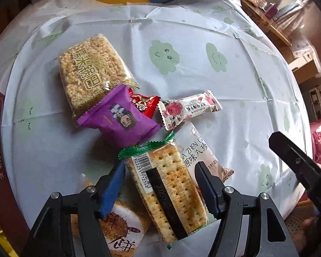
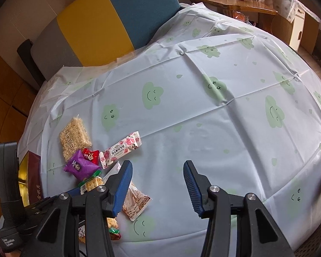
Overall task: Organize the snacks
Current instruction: 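Grasp the green-wrapped cracker pack with the left gripper and lift, then carry the cracker pack into the tin and open the left gripper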
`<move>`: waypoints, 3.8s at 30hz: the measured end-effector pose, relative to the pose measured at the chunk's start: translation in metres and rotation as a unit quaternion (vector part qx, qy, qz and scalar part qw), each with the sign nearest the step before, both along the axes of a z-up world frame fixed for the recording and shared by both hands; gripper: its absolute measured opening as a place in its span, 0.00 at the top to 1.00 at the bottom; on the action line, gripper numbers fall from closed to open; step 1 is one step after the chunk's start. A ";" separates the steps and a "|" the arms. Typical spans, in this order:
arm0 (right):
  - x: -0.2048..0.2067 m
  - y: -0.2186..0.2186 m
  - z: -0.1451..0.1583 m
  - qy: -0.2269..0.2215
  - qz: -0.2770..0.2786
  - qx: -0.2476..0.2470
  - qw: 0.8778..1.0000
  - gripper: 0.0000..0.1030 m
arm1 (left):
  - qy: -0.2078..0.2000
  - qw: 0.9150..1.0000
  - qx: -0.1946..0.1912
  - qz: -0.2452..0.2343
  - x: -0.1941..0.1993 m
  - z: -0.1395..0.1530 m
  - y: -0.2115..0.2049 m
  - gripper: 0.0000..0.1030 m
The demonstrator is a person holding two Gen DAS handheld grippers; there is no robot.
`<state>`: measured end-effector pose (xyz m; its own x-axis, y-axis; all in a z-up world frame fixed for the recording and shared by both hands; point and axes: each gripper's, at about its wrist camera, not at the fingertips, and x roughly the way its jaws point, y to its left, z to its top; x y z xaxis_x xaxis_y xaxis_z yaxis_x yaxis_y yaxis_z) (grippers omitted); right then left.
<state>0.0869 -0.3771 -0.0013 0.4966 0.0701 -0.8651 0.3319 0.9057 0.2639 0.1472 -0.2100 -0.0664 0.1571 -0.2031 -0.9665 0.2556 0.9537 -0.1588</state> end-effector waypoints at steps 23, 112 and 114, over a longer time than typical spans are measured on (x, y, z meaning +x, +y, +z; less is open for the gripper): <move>0.012 0.033 -0.025 0.055 0.080 -0.029 0.995 0.46 | -0.084 0.995 -0.041 -0.026 -0.031 0.010 0.061 0.45; 0.011 0.115 -0.063 0.078 0.247 -0.205 0.944 0.64 | -0.190 0.926 0.079 0.316 -0.043 0.036 0.396 0.43; 0.011 0.116 -0.063 0.078 0.247 -0.206 0.944 0.64 | -0.196 0.927 0.080 0.308 -0.055 0.038 0.386 0.43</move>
